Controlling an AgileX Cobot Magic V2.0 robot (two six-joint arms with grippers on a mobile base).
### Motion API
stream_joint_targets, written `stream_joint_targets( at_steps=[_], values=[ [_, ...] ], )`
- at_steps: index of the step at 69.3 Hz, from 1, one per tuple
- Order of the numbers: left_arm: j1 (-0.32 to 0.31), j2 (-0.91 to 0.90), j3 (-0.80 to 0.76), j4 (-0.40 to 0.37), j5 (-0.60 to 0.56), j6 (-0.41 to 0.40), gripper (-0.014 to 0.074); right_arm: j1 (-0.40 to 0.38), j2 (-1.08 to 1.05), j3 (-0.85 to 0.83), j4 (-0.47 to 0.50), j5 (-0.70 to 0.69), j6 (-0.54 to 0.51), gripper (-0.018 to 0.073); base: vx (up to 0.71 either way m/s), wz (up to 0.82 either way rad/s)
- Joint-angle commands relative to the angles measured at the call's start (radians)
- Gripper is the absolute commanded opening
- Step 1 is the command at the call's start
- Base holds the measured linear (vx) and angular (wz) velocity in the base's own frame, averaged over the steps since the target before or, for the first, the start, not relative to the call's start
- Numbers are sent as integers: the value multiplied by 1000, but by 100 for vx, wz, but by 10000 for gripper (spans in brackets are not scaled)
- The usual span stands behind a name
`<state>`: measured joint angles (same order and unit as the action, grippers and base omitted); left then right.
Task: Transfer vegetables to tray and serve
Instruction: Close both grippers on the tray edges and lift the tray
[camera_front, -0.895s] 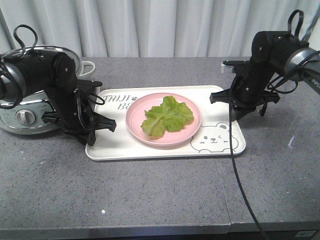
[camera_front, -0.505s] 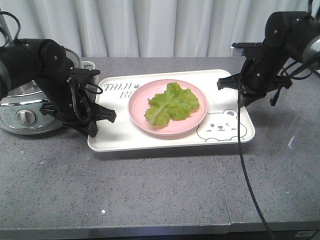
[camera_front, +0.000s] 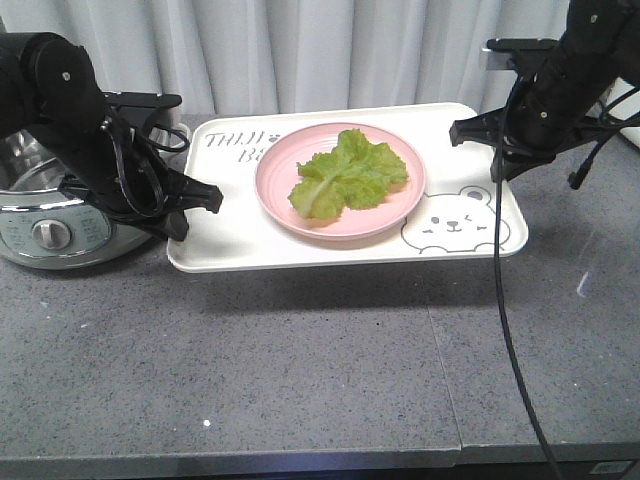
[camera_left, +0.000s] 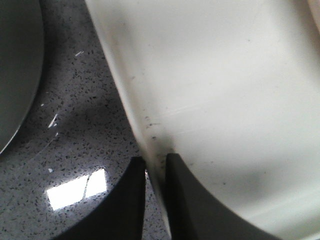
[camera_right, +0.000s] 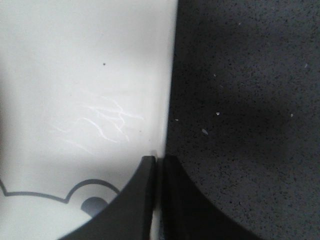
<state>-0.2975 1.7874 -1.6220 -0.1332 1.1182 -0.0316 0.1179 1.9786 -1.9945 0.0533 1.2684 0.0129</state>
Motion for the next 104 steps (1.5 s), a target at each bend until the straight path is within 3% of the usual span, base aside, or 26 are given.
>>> stream_joint_targets(
  at_steps=[1,104],
  values=[
    [-19,-79,-35,-67,-70,19,-7,7,-86,-31,64,17,-13,-6,0,0],
    [-19,-85,-35,-67,-65,19,-6,7,-96,-31,34,15,-13,-6,0,0]
  ],
)
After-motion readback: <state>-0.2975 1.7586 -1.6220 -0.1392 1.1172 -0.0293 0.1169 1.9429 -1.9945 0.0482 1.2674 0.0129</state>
